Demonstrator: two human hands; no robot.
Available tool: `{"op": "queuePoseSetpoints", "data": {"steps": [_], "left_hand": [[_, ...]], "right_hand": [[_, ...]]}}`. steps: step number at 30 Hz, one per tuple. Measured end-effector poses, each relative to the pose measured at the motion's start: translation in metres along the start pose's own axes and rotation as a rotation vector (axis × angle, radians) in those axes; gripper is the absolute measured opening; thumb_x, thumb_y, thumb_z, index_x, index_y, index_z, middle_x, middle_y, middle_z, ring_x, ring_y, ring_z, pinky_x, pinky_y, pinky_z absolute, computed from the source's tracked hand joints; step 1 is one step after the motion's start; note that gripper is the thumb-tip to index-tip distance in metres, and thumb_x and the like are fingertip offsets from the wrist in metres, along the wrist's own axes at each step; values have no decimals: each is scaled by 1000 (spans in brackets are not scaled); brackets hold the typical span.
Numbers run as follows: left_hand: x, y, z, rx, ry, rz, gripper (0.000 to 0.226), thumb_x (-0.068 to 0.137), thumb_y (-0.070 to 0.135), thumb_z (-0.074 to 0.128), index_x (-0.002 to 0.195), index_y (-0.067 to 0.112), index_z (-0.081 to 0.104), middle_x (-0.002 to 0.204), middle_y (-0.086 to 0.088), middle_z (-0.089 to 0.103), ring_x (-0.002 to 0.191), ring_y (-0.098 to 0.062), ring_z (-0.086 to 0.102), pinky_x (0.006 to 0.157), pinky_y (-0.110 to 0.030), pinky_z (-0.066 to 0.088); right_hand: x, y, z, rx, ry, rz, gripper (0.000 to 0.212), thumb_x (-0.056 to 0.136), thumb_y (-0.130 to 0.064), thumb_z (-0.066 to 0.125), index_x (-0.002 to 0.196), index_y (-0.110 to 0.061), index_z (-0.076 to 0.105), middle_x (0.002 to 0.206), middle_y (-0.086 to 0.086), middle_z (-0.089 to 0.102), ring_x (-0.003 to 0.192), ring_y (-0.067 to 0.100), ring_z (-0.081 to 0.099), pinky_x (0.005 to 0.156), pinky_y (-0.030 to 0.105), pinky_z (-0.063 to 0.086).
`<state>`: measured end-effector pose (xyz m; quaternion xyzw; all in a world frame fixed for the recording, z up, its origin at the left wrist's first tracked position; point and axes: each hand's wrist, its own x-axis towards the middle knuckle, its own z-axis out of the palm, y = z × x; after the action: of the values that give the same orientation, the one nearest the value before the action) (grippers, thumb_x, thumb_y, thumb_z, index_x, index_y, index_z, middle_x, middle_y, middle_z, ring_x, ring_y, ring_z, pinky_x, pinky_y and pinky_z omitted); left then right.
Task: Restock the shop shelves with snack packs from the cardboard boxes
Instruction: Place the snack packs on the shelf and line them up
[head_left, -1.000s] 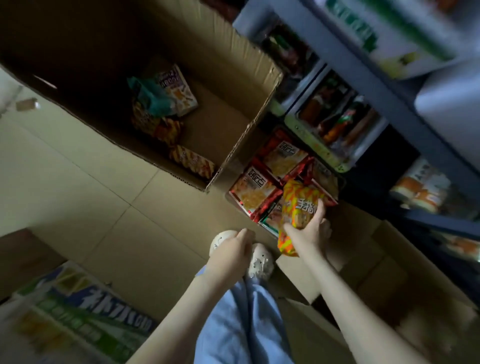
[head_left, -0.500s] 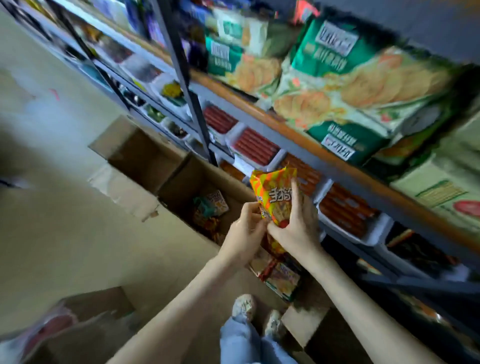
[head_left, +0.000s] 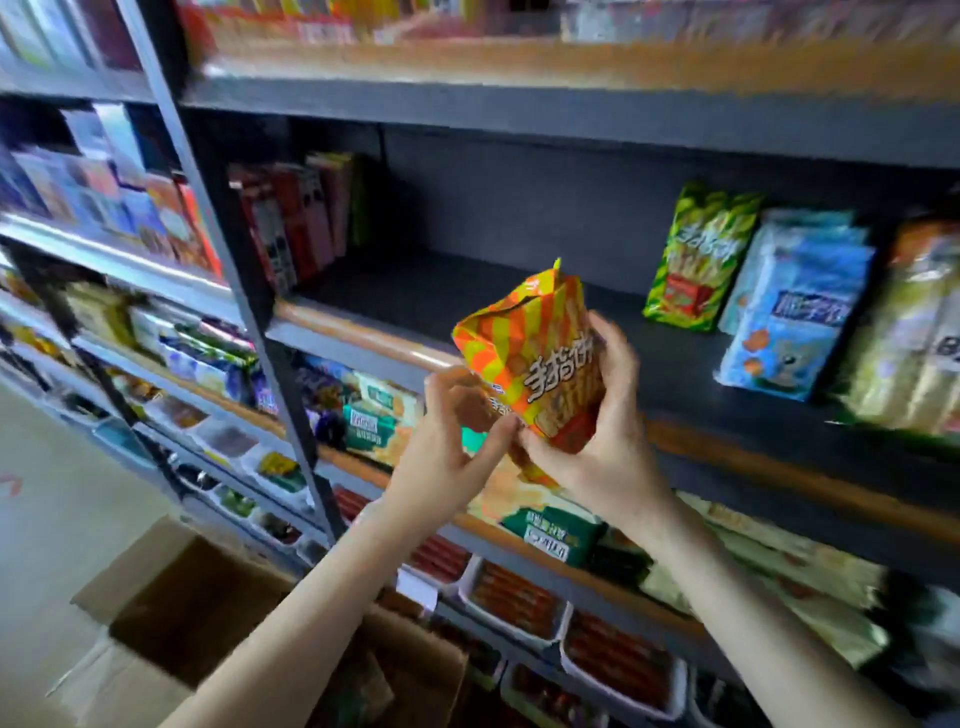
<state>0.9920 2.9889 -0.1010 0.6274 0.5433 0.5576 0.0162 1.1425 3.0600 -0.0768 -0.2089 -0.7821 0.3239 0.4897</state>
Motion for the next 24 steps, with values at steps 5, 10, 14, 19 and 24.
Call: {"op": "queuePoseSetpoints", "data": {"steps": [5, 10, 14, 19, 24], "left_hand": [[77, 10, 5, -6, -69, 151, 34, 90, 42, 54, 113, 36, 29, 93, 16, 56, 81, 1, 61, 70, -20, 50], [131, -3, 38, -34, -377, 24, 40, 97, 23, 55, 132, 21, 36, 110, 12, 62, 85, 10, 60, 74, -7, 45], [171, -19, 77, -20, -602, -157, 47, 100, 29, 48, 144, 21, 33, 125, -1, 63, 112, -17, 60, 85, -17, 41], [205, -28, 114, 105, -844, -163, 84, 98, 26, 51, 154, 25, -11, 132, -12, 57, 114, -28, 58, 95, -32, 42], [214, -26, 145, 218, -763, -101, 63, 99, 14, 50, 151, 3, 17, 149, -20, 37, 133, -33, 40, 106, -36, 33]], "right_hand": [[47, -5, -27, -85, 199, -98, 94, 71, -23, 80, 142, -37, 19, 146, 7, 33, 137, 18, 36, 112, 41, 34], [75, 28, -41, -290, 360, 70, 96, 70, -20, 85, 141, -20, 20, 142, 8, 33, 132, 20, 37, 108, 39, 38], [98, 58, -55, -576, 269, 279, 103, 68, -22, 86, 147, -7, 21, 137, 21, 33, 129, 33, 35, 105, 33, 30], [107, 77, -82, -866, -119, 556, 125, 70, -27, 85, 151, -34, -9, 153, 16, -2, 144, 37, 7, 113, 50, 20], [112, 90, -94, -1121, -59, 552, 112, 80, -24, 76, 152, -31, -9, 151, 19, 8, 135, 40, 31, 102, 51, 38]]}}
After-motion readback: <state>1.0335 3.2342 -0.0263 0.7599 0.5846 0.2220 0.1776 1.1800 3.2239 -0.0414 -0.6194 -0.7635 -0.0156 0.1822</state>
